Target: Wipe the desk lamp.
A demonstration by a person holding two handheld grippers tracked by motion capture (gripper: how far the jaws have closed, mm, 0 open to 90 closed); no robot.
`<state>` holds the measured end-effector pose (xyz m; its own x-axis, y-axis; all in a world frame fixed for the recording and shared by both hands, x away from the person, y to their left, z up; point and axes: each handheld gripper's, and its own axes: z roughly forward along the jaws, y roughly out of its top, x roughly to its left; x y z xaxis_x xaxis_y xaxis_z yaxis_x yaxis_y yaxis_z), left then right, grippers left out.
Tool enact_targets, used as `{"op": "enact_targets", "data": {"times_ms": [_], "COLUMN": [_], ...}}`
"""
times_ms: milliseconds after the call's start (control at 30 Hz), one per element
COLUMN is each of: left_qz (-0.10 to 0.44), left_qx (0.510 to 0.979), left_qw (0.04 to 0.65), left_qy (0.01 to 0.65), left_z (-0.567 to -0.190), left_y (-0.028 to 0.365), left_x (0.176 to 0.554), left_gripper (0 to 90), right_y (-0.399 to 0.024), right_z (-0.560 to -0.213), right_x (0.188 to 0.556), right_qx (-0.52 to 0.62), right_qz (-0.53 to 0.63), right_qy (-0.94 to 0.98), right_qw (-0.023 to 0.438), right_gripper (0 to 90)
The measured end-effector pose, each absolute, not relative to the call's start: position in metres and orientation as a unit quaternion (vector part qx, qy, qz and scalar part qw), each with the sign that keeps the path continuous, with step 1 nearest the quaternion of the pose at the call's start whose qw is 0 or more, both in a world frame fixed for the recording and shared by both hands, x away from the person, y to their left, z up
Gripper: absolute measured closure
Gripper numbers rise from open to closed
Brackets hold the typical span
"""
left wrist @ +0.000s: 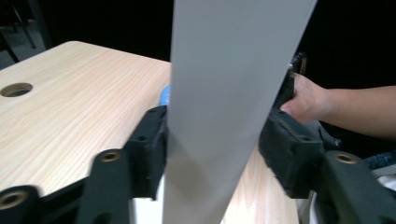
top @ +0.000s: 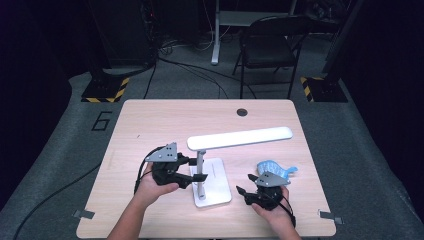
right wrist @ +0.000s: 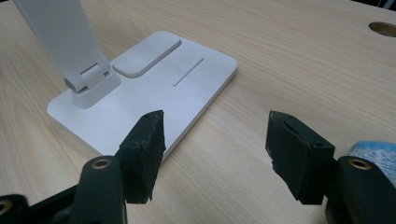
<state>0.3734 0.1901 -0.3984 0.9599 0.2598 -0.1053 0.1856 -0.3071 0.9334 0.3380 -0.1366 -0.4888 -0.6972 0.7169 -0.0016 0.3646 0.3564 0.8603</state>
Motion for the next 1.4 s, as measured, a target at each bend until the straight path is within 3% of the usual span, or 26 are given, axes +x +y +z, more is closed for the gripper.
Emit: {"op": "enact_targets", "data": {"times_ms": [133,267,600,1033,1400], "left_qz": [0.034,0.040,0.047,0.035,0.026], "left_qx": [0.804,0.804,0.798,0.803,0.800], "left_qw": [0.576,0.576,0.578,0.576,0.581], "left_qy": [0.145,0.142,0.163,0.149,0.149], "left_z": [-0.399,-0.400,-0.400,-0.401,-0.402], "left_y": [0.188,0.179,0.158,0.155,0.155], "left_x": [0.371,0.368,0.367,0.363,0.362], "left_gripper": [50.3,50.8,50.3,40.6,39.2], "right_y": [-0.133,-0.133,-0.127,-0.101,-0.081], "right_z": [-0.491,-0.494,-0.493,-0.497,-0.507], "right_x": [0.338,0.338,0.335,0.325,0.326], "right_qx": [0.338,0.343,0.329,0.286,0.297], "right_qz": [0.447,0.448,0.468,0.465,0.449], "right_qy": [0.805,0.807,0.808,0.833,0.837], "right_qw": [0.194,0.172,0.144,0.094,0.101], "right_gripper": [37.6,45.9,51.8,44.4,42.3]}}
